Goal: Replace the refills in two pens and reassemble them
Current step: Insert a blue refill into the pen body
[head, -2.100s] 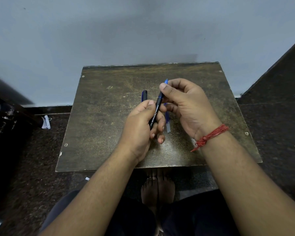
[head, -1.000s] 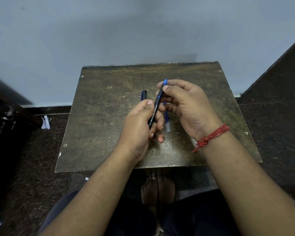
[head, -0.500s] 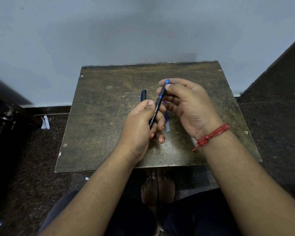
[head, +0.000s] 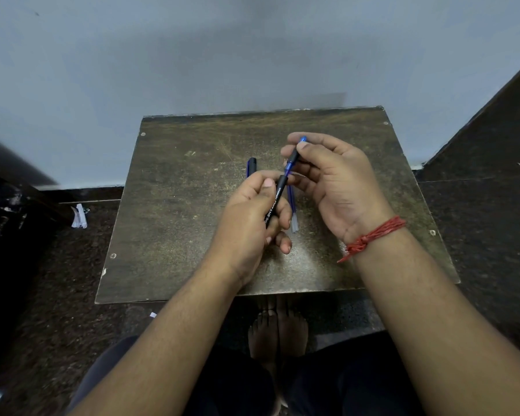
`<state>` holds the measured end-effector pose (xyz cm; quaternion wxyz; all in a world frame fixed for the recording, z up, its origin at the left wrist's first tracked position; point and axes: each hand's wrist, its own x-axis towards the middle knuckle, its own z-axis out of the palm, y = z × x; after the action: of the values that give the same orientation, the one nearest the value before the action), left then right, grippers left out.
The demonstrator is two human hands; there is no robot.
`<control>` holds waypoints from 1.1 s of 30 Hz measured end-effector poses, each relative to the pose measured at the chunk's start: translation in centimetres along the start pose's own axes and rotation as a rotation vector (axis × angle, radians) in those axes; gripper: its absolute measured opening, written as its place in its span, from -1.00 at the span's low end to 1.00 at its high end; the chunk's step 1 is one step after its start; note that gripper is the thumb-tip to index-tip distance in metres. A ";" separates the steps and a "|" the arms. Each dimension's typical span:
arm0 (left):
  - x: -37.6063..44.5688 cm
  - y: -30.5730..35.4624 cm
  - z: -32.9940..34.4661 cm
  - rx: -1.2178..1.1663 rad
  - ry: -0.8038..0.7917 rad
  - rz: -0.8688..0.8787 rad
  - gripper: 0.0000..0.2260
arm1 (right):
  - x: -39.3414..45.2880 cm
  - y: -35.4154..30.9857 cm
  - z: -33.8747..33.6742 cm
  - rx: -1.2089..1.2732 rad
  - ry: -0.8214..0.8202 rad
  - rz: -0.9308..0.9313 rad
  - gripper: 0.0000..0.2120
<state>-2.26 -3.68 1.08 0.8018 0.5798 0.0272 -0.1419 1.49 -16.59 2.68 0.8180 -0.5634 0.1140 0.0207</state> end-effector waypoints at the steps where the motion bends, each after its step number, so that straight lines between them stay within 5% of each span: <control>1: 0.0 0.0 0.0 0.006 -0.004 0.001 -0.74 | 0.0 -0.1 -0.1 0.026 0.006 0.003 -0.85; 13: 0.0 -0.2 0.0 0.032 -0.051 0.003 -0.75 | 1.5 -1.1 -2.3 0.386 0.250 -0.145 -0.94; 15: 0.0 -0.1 -0.1 0.030 -0.044 0.013 -0.74 | 1.9 -1.2 -3.4 0.228 0.333 -0.214 -0.97; 20: 0.1 -0.1 -0.3 0.011 0.011 0.031 -0.73 | 2.4 -0.6 -5.2 -0.869 0.319 -0.272 -0.96; 22: 0.2 -0.1 -0.3 0.003 0.036 0.034 -0.74 | 2.3 -0.3 -5.2 -1.128 0.309 -0.201 -0.91; 33: 0.2 0.0 -0.4 0.012 0.055 0.027 -0.73 | 2.3 0.4 -4.6 -1.295 0.266 -0.129 -0.90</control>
<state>-2.06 -3.38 0.91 0.7991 0.5887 0.0404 -0.1154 2.87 -20.91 0.28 0.2928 -0.9445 0.1449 -0.0337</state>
